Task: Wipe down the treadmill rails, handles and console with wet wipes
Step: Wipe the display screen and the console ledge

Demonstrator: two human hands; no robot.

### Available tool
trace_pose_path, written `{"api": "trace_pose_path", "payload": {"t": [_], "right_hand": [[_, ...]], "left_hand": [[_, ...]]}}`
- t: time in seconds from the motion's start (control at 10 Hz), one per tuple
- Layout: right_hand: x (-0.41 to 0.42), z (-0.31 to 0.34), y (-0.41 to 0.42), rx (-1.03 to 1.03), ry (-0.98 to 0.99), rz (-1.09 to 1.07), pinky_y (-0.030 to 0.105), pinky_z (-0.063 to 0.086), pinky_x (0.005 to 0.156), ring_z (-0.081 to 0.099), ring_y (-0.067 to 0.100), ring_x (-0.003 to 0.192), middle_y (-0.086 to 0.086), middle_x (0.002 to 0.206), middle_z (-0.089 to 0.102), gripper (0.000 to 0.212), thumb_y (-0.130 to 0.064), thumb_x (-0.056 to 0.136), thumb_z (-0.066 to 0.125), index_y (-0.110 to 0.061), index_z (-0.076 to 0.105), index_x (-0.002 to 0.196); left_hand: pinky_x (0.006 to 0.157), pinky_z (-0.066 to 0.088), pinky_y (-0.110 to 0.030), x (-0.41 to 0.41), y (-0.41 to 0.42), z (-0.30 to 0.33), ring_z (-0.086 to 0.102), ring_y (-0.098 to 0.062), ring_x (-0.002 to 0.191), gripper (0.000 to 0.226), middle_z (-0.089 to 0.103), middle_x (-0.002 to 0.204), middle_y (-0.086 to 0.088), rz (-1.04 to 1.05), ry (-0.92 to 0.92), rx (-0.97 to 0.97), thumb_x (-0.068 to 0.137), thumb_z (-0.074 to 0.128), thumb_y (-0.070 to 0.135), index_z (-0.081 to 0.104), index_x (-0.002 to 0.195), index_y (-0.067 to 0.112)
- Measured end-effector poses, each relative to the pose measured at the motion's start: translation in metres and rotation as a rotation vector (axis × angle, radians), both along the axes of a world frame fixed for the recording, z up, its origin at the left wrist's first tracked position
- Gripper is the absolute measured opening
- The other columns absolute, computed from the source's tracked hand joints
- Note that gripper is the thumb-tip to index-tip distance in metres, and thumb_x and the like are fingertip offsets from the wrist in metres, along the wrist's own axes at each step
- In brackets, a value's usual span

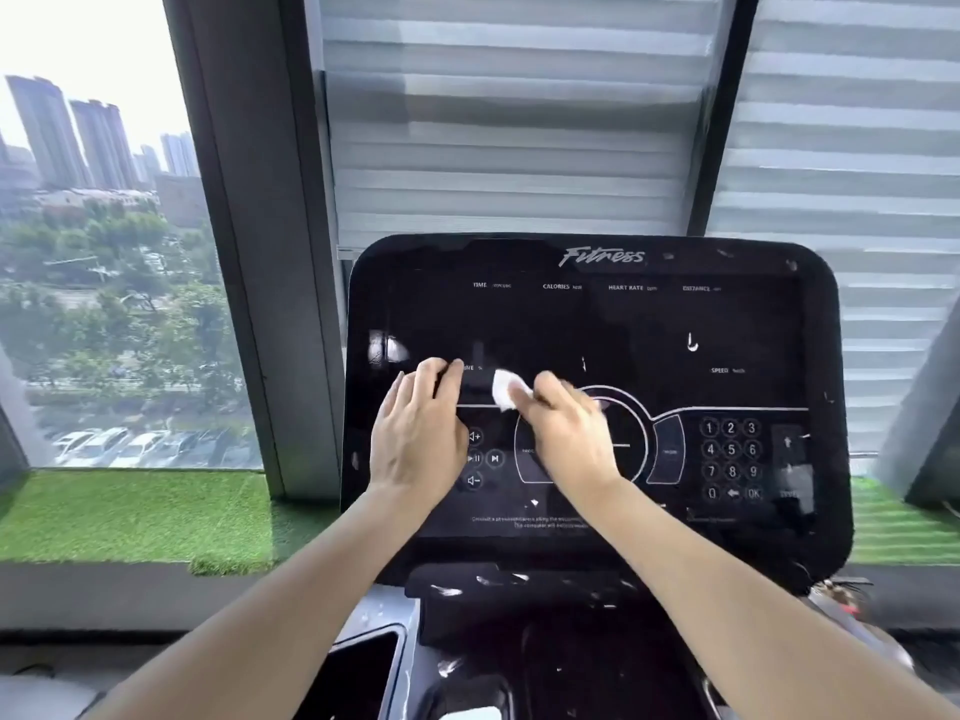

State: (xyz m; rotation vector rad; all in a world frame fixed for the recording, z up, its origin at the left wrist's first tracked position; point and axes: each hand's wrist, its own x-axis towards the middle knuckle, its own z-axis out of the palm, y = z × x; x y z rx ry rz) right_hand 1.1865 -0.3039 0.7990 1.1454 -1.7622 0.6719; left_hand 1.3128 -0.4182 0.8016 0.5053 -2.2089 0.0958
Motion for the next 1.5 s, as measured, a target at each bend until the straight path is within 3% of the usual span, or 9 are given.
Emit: {"api": "trace_pose_path", "payload": {"t": [0.2,0.4,0.6,0.8,0.9,1.0,1.2,1.4,1.5], "right_hand": [[-0.058,0.047,0.013,0.01,-0.049,-0.019,0.027,0.032,0.049,0.046,0.026,0.061,0.007,0.073,0.046,0.022,0.004,0.073,0.067,-0.008,0.071,0.091],[-0.062,0.029,0.021,-0.061,-0.097,0.103,0.033,0.049,0.055,0.041,0.021,0.081,0.005,0.087,0.054,0.013,0.003,0.082,0.061,-0.003,0.062,0.094],[-0.066,0.012,0.035,0.047,0.055,0.186,0.034,0.046,0.047,0.047,0.022,0.074,0.007,0.079,0.054,0.026,-0.014,0.089,0.046,0.001,0.067,0.085],[-0.08,0.047,0.024,-0.007,-0.134,0.133,0.03,0.041,0.061,0.044,0.022,0.082,0.011,0.087,0.053,0.014,0.001,0.083,0.053,0.0,0.067,0.087],[-0.065,0.011,0.044,0.012,-0.047,0.152,0.033,0.044,0.048,0.044,0.02,0.072,0.007,0.078,0.051,0.02,-0.009,0.089,0.05,0.002,0.064,0.081],[-0.067,0.007,0.048,0.086,0.061,0.129,0.03,0.045,0.043,0.05,0.023,0.066,0.006,0.076,0.052,0.005,0.0,0.079,0.063,0.0,0.067,0.079],[-0.072,0.058,0.026,0.019,-0.085,0.034,0.024,0.034,0.05,0.052,0.025,0.07,0.009,0.081,0.054,0.032,0.019,0.058,0.068,-0.001,0.068,0.082],[-0.048,0.007,0.041,0.115,-0.137,0.232,0.041,0.048,0.057,0.048,0.027,0.074,0.011,0.087,0.049,0.026,-0.003,0.088,0.051,-0.004,0.063,0.111],[-0.044,0.036,0.026,0.135,-0.348,0.312,0.04,0.041,0.079,0.046,0.023,0.088,0.008,0.101,0.052,0.026,-0.013,0.098,0.041,-0.009,0.061,0.115]], "left_hand": [[0.098,0.046,-0.038,-0.024,0.021,0.002,0.059,-0.023,0.103,0.059,0.059,0.119,-0.006,0.023,0.017,-0.013,0.067,0.071,0.005,0.058,0.124,0.006],[0.1,0.046,-0.039,-0.045,0.047,-0.006,0.057,-0.022,0.106,0.06,0.057,0.122,-0.006,0.037,0.011,0.037,0.072,0.069,0.007,0.054,0.13,0.008],[0.097,0.047,-0.038,-0.051,0.057,-0.01,0.058,-0.022,0.104,0.06,0.057,0.121,-0.005,0.068,0.013,0.033,0.071,0.069,0.007,0.054,0.129,0.007],[0.097,0.048,-0.037,-0.05,0.058,-0.007,0.059,-0.022,0.103,0.059,0.058,0.12,-0.006,0.073,0.002,0.027,0.072,0.069,0.007,0.054,0.129,0.007],[0.097,0.047,-0.037,-0.05,0.058,-0.008,0.058,-0.022,0.105,0.06,0.056,0.122,-0.006,0.065,0.003,0.042,0.072,0.068,0.006,0.053,0.13,0.007],[0.096,0.047,-0.037,-0.049,0.056,-0.008,0.058,-0.023,0.105,0.06,0.056,0.122,-0.007,0.056,-0.006,0.031,0.072,0.067,0.006,0.053,0.13,0.006],[0.098,0.046,-0.038,-0.05,0.055,-0.006,0.057,-0.023,0.106,0.06,0.055,0.123,-0.006,0.065,-0.031,0.034,0.074,0.067,0.009,0.052,0.131,0.007],[0.099,0.046,-0.038,-0.047,0.05,-0.006,0.058,-0.023,0.107,0.061,0.055,0.124,-0.007,0.028,-0.029,0.03,0.073,0.068,0.008,0.052,0.131,0.006],[0.097,0.048,-0.038,-0.047,0.049,-0.004,0.06,-0.023,0.104,0.06,0.057,0.121,-0.008,0.02,-0.024,0.003,0.07,0.07,0.008,0.055,0.127,0.005]]}}
